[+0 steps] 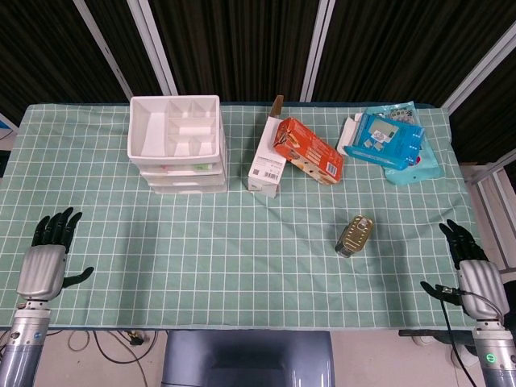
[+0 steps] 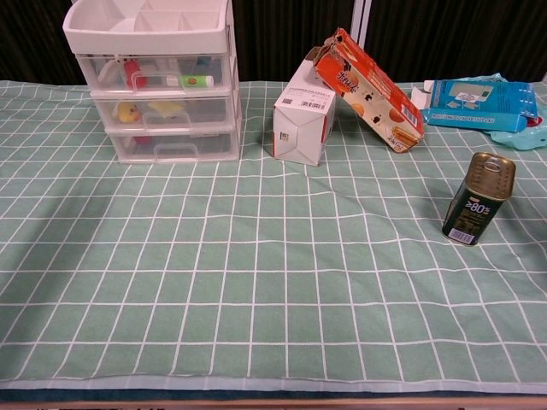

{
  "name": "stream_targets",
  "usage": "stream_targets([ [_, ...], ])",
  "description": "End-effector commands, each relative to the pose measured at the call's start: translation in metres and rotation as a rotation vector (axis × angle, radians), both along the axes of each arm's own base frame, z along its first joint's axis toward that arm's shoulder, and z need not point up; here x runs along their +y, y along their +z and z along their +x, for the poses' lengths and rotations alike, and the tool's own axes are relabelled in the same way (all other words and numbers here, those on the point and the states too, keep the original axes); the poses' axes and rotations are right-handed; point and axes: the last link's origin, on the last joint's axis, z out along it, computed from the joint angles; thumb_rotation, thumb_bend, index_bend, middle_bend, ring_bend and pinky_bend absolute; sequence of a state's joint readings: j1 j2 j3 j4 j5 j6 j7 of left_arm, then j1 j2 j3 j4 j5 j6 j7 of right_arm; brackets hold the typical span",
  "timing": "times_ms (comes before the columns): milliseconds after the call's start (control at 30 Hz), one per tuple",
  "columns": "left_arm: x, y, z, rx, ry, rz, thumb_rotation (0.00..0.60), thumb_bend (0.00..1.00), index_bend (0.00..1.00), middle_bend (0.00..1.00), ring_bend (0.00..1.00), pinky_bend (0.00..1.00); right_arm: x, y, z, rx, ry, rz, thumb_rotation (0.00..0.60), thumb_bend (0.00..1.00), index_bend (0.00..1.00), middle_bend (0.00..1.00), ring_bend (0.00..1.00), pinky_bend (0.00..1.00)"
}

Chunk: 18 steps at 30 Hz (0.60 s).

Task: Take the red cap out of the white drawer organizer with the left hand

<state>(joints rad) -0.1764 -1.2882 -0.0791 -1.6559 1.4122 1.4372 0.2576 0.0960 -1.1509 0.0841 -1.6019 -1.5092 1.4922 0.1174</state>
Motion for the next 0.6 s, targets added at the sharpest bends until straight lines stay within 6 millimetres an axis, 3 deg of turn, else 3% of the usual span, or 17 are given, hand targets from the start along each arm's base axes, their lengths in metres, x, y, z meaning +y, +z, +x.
stream_targets([
  [33,0.001,0.002,0.003,0.000,-0.007,0.003,0.600,0.12,0.00,0.01,0.01,0.05,0.001,0.000,0.000,0.000,0.001,0.003,0.600,0.07,0.00,0.00,0.00,0.22],
  [100,0.006,0.002,0.010,-0.009,-0.019,0.005,0.600,0.22,0.00,0.16,0.15,0.27,0.001,0.000,0.000,-0.004,0.000,0.002,0.600,0.07,0.00,0.00,0.00,0.22],
  [167,0.014,0.004,0.020,-0.041,-0.029,0.023,0.600,0.32,0.00,0.45,0.45,0.59,0.001,0.000,-0.001,-0.006,-0.001,0.005,0.600,0.07,0.00,0.00,0.00,0.22],
  [267,0.029,0.001,0.037,-0.130,-0.027,0.012,0.600,0.38,0.00,0.71,0.71,0.81,0.000,0.000,-0.001,-0.009,0.000,0.010,0.600,0.07,0.00,0.00,0.00,0.22],
  [433,0.057,-0.014,0.063,-0.350,0.049,-0.075,0.600,0.44,0.00,0.89,0.90,0.98,0.000,0.000,-0.001,-0.013,-0.001,0.014,0.600,0.07,0.00,0.00,0.00,0.22],
  [600,0.083,-0.029,0.092,-0.563,0.128,-0.165,0.600,0.46,0.00,0.95,0.95,1.00,0.000,0.000,-0.002,-0.018,-0.006,0.016,0.600,0.07,0.00,0.00,0.00,0.22],
])
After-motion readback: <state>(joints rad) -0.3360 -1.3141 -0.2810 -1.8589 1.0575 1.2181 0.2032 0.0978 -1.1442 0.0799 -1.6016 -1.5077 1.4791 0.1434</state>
